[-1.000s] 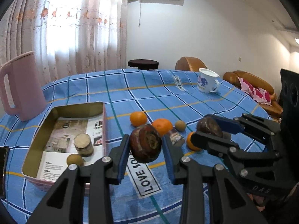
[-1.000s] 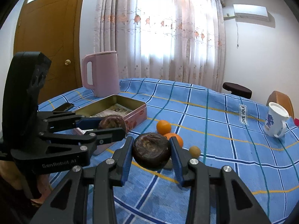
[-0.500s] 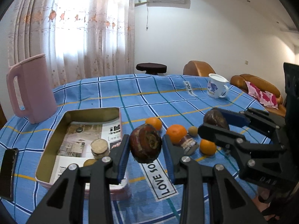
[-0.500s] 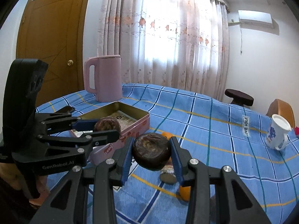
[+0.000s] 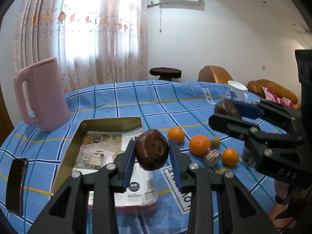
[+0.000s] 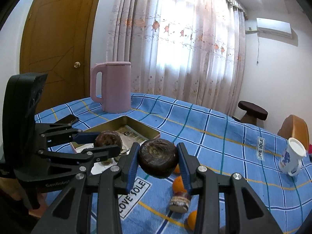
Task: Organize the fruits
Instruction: 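Carry both mangosteens in the left and right tools over the pink tin, then open the left tool while the right tool opens, dropping both mangosteens into the tin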
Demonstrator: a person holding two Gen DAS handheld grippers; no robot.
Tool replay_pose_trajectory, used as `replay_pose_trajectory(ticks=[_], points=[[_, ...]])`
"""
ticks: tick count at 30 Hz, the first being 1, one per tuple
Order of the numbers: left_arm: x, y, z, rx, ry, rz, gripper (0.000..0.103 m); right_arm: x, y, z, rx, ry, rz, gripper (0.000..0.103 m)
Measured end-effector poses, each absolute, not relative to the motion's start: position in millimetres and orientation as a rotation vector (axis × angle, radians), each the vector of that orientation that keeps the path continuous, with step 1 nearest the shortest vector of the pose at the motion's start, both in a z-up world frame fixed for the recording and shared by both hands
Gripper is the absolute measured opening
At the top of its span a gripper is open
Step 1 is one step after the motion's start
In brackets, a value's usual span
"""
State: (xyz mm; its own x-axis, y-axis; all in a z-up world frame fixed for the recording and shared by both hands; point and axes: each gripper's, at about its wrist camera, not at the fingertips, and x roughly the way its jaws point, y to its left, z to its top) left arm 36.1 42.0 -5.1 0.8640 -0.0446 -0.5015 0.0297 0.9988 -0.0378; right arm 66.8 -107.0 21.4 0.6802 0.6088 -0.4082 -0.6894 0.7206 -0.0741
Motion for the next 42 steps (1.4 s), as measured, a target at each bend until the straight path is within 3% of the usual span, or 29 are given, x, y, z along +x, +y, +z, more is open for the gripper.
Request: replay_pose_trajectory(ticks=[16, 39, 41, 42], points=[[48, 100, -9, -0.082, 0.552, 0.044, 0.036, 93, -52, 26, -0.259, 0.406, 0.806, 0.040], [71, 155, -36, -0.151, 0.646, 0.094, 0.036, 102, 36, -40, -0.386, 0.574, 0.902, 0.041], [70, 155, -35, -0.152, 0.639, 0.107, 0.037, 102, 41, -42, -0.391, 0.589, 0.917, 0.041], [68, 153, -34, -0.145, 0.632, 0.107, 0.040, 101, 41, -43, -0.398, 0.587, 0.913, 0.047]])
